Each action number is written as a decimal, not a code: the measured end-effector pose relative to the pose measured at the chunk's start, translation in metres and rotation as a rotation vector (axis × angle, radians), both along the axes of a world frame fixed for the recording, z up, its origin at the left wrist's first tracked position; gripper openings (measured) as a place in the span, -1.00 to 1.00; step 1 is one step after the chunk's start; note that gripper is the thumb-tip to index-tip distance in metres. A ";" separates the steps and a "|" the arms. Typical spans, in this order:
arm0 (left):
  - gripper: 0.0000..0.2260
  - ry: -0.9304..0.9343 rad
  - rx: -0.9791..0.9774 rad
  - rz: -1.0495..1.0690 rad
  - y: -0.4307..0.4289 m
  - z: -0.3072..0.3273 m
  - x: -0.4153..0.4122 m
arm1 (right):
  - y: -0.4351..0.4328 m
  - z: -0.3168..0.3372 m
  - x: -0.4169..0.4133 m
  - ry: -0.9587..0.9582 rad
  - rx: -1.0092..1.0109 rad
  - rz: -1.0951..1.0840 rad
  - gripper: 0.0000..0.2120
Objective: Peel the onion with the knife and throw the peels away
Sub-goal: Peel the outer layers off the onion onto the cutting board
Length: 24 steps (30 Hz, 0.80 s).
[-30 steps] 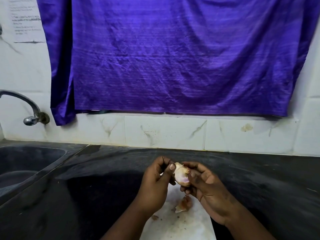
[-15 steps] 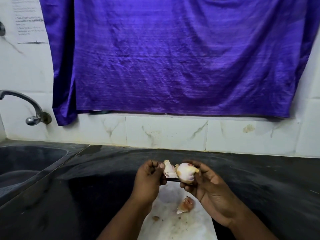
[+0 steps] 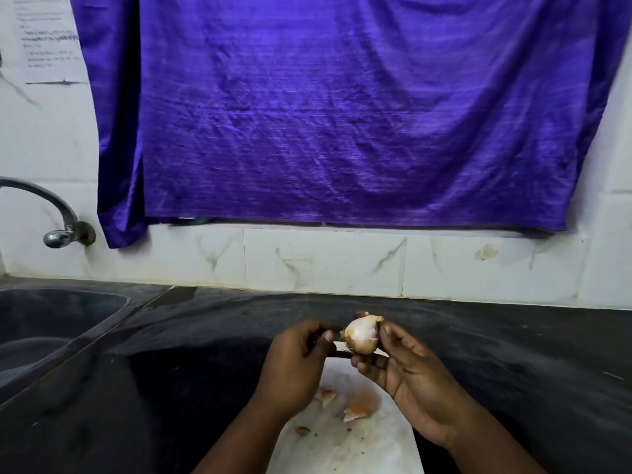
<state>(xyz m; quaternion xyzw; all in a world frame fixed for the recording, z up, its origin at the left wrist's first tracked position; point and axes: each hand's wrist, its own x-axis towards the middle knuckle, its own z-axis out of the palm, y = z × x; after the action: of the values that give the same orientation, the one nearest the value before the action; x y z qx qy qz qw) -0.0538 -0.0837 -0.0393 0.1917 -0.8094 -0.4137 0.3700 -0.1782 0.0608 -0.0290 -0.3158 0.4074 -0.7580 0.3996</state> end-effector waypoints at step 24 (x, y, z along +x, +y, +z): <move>-0.27 0.190 -0.052 -0.257 0.016 0.009 0.003 | 0.001 0.002 0.004 0.231 0.107 -0.100 -0.60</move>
<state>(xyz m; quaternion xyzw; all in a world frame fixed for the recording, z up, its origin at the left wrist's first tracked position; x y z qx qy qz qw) -0.0505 -0.0679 -0.0304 0.0370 -0.7991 -0.4526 0.3939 -0.1741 0.0617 -0.0274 -0.3584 0.5055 -0.7130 0.3280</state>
